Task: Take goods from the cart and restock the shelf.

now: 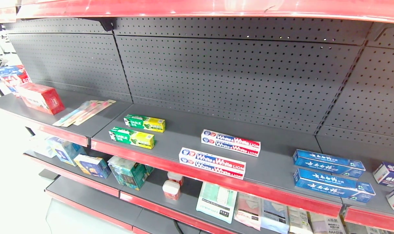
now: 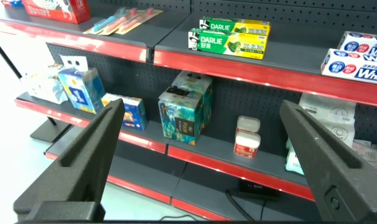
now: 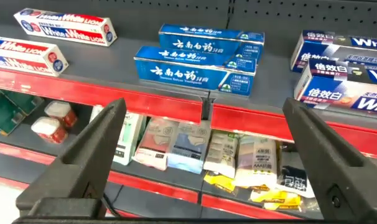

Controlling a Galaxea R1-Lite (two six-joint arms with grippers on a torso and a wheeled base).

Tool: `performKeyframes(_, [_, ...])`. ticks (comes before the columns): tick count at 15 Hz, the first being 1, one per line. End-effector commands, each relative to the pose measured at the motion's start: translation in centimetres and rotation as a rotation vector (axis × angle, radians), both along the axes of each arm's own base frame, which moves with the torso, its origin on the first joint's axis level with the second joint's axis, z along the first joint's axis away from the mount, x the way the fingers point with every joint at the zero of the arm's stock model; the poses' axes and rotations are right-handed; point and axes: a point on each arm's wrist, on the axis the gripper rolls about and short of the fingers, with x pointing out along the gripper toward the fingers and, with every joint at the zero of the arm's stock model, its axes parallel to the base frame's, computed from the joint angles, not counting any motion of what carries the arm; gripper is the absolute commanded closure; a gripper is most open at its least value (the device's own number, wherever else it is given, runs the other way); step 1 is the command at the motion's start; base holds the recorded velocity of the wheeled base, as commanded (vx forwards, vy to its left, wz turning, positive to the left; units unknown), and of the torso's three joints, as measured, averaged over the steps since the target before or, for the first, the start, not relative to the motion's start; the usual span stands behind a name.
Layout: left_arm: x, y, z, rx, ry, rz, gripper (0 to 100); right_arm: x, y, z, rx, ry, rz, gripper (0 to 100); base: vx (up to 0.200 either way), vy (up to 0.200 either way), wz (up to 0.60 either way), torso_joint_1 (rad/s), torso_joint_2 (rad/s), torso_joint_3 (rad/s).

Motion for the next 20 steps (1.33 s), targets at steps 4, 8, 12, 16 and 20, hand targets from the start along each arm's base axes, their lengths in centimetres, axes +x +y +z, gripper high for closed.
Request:
performKeyframes(4, [0.01, 0.00, 0.01, 0.001, 0.001, 0.001, 0, -0.04, 0.01, -0.04, -0.001, -0.004, 0.002, 0, 0.000, 0.000, 0.00, 0.000, 0.00, 0.000])
performKeyframes(8, [0.01, 0.00, 0.01, 0.001, 0.001, 0.000, 0, -0.04, 0.01, -0.04, -0.003, -0.003, 0.004, 0, 0.000, 0.000, -0.15, -0.001, 0.00, -0.001])
performKeyframes(12, [0.01, 0.00, 0.01, 0.003, 0.001, 0.000, 0, -0.03, 0.02, -0.04, 0.001, -0.002, 0.010, 0, 0.000, 0.000, -0.60, 0.010, 0.00, 0.000])
performKeyframes(16, [0.01, 0.00, 0.01, 0.003, 0.001, -0.002, 0, -0.03, 0.02, -0.02, 0.001, -0.004, 0.010, 0, 0.000, 0.000, -0.60, 0.001, 0.00, 0.004])
performKeyframes(20, [0.01, 0.00, 0.01, 0.003, 0.001, -0.002, 0, -0.04, 0.02, -0.04, -0.001, -0.004, 0.010, 0, 0.000, 0.000, -0.60, 0.001, 0.00, 0.002])
